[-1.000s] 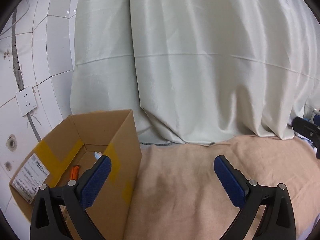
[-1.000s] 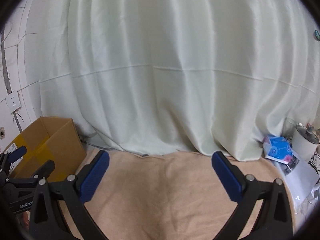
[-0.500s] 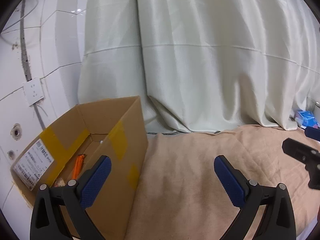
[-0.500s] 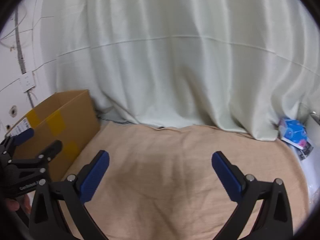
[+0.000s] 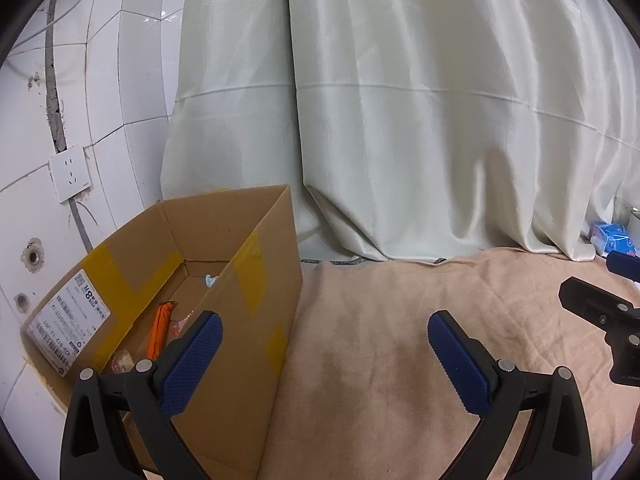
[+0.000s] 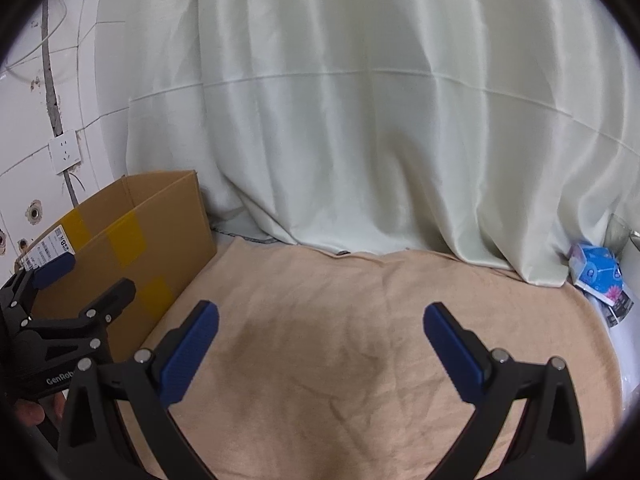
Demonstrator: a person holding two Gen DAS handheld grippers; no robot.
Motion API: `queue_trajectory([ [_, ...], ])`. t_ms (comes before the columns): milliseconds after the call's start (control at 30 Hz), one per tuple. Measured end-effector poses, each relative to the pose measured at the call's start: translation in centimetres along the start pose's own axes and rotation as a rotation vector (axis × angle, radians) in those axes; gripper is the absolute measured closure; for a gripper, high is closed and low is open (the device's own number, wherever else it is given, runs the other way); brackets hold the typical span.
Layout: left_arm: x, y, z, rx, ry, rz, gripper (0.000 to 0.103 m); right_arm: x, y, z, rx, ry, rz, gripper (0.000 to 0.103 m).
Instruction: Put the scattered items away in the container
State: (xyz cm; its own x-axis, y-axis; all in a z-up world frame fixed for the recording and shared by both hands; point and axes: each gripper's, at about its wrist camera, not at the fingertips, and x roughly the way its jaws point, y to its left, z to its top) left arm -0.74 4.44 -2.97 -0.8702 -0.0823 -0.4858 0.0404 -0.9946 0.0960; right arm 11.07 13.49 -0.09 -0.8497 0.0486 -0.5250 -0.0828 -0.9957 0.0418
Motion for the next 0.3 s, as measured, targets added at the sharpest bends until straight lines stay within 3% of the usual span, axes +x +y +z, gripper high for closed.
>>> queue_trajectory([
  [300,-0.19,-0.35,-0.31,0.004,0.003,-0.023,0.000,-0.01,0.43,-0.13,-0.012,0.001,-0.004,0.000],
])
